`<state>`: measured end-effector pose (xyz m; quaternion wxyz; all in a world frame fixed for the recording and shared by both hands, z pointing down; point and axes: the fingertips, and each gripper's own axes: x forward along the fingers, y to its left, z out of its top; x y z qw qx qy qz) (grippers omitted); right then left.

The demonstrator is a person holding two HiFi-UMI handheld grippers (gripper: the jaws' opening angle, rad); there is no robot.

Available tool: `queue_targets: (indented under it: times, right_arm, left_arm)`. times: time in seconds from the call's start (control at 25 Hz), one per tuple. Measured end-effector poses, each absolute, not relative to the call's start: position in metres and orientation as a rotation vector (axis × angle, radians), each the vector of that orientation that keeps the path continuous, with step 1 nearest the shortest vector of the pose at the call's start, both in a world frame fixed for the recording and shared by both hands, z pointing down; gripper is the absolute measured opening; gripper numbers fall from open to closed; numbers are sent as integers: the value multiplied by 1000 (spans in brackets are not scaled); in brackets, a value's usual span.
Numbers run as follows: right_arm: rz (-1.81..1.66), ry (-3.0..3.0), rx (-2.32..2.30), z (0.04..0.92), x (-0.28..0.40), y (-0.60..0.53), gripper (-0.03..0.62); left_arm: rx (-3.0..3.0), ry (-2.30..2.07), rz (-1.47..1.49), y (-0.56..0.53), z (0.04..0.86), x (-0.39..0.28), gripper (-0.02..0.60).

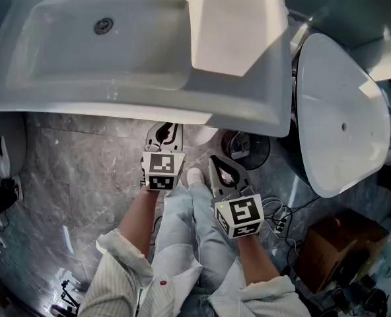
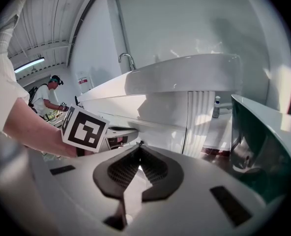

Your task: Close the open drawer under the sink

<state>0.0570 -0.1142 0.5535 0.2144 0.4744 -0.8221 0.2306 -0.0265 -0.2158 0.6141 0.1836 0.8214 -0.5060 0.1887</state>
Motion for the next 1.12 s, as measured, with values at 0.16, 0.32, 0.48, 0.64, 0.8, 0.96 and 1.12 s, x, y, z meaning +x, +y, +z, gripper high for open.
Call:
queue_targets:
  times: [0.16, 0.32, 0.48, 0.64, 0.8, 0.96, 1.12]
  right_arm:
    - [637, -2282, 1317, 552, 58, -116, 11]
    - [639, -2283, 1313, 553, 56, -117, 11]
    - [640, -2282, 1304, 554, 52, -117, 11]
    - [637, -2288, 1290, 551, 47, -115, 11]
    - [632, -2295, 1294, 546, 42, -114, 11]
    - [635, -2296, 1300, 545, 42, -114, 11]
    - [639, -2302, 1298, 545, 44, -114, 11]
  left_arm:
    - [2322, -1429, 523, -217, 614, -27, 46]
    - [2323, -1425, 526, -218, 615, -28, 44]
    - [2317, -1414, 529, -219, 615, -27, 44]
    - [2300, -1408, 549, -220, 614, -27, 45]
    - [2287, -1412, 530, -218, 614, -27, 48]
    - [2319, -1410, 508, -216, 607, -24, 49]
    - [2335, -1423, 483, -215, 597, -23, 49]
